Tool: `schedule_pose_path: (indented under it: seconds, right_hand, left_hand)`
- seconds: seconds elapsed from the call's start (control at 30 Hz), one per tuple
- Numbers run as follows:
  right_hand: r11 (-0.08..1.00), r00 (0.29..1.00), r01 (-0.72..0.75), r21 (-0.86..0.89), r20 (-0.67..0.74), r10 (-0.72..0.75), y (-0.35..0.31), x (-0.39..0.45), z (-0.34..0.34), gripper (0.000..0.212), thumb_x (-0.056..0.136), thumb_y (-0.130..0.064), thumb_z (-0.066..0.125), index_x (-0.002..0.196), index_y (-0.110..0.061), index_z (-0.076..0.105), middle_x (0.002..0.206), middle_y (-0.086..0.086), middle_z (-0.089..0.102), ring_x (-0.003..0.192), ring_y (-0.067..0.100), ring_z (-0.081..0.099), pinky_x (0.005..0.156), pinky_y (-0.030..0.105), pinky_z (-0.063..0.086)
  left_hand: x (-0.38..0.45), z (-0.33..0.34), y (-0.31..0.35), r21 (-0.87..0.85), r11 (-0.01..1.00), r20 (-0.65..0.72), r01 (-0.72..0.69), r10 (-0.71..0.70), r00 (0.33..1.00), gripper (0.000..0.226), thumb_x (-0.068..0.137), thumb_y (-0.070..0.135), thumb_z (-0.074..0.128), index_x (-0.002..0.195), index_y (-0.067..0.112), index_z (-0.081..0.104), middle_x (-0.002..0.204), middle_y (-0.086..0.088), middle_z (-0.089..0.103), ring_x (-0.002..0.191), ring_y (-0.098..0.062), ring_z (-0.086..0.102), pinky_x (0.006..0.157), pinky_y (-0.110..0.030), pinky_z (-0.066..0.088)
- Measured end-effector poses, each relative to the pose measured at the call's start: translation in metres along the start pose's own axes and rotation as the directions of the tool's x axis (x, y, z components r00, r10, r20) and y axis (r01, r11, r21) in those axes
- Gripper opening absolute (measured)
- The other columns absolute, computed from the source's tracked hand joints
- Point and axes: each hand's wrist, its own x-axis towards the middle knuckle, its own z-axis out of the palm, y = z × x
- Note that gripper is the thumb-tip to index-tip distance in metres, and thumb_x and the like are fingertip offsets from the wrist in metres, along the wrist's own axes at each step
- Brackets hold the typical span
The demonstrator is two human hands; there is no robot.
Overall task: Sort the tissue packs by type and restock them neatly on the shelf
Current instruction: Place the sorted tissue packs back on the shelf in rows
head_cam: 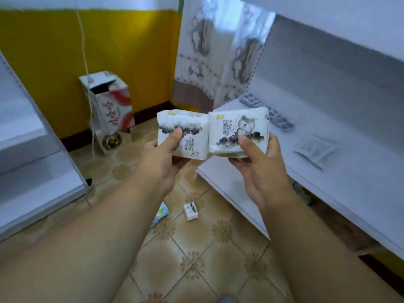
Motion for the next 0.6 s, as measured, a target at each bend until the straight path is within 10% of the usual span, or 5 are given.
schedule_pose_path:
  seconds: [0.37,0.6]
  right_hand:
    - [0.903,0.916,0.382,0.199,-0.211,-0.341,-0.196,-0.043,-0.117,0.059,0.077,-0.008,0.074,0.129,-0.017,0.049,0.119,0.013,0.069,0.100,0.031,0.071,0.082,0.048,0.057]
    - [0.879,0.820,0.443,-0.175,-0.316,-0.477,-0.271,-0.040,-0.215,0.052,0.060,-0.032,0.083,0.105,-0.026,0.058,0.100,-0.002,0.071,0.092,0.014,0.068,0.075,0.029,0.049]
  left_hand:
    - [-0.114,0.235,-0.017,-0.150,0.989,0.473,0.006,0.067,0.879,0.045,0.085,-0.007,0.061,0.121,0.017,0.047,0.110,-0.018,0.065,0.093,-0.038,0.066,0.086,-0.057,0.056]
    - [-0.145,0.354,-0.069,-0.184,0.976,0.547,0.112,0.007,0.837,0.052,0.089,0.003,0.065,0.133,0.023,0.046,0.124,-0.018,0.062,0.098,-0.039,0.068,0.079,-0.059,0.056]
